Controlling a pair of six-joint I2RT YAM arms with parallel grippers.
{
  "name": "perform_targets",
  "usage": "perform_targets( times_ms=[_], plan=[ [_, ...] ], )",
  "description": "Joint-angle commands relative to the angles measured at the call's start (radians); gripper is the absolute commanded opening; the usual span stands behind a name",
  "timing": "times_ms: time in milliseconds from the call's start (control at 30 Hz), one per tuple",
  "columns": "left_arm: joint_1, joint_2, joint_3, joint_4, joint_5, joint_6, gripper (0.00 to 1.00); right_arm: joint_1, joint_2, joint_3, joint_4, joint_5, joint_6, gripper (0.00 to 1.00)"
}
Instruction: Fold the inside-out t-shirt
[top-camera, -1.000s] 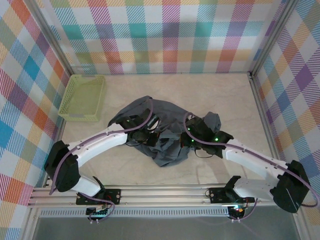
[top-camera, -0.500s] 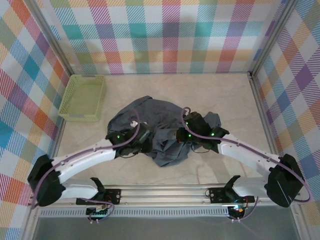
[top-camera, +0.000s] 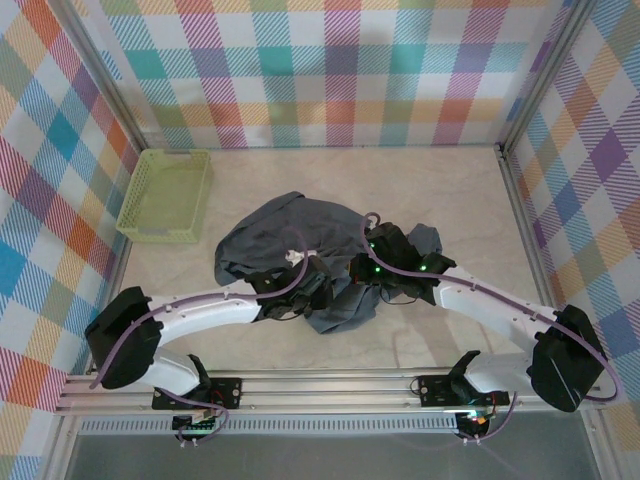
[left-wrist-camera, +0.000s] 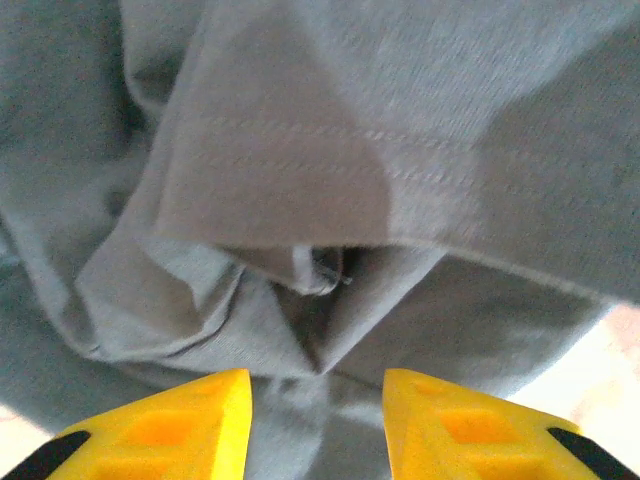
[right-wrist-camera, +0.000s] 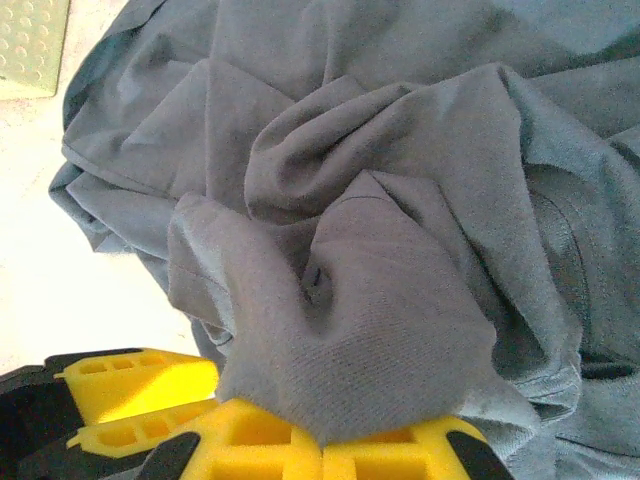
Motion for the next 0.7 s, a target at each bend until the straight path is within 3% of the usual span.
perform_targets(
  times_ms=[0,667],
  plan=[
    [0.000,0.032,0.041,0.050,-0.017,-0.030,0.37,-0.003,-0.027,-0.009,0.041,-0.009,0.018,0.00],
    [0.071,0.181,0.084,0.048,-0.047,-0.050,0.33,-0.001,-0.042,-0.024,0.046,-0.008,0.013,0.00]
  ],
)
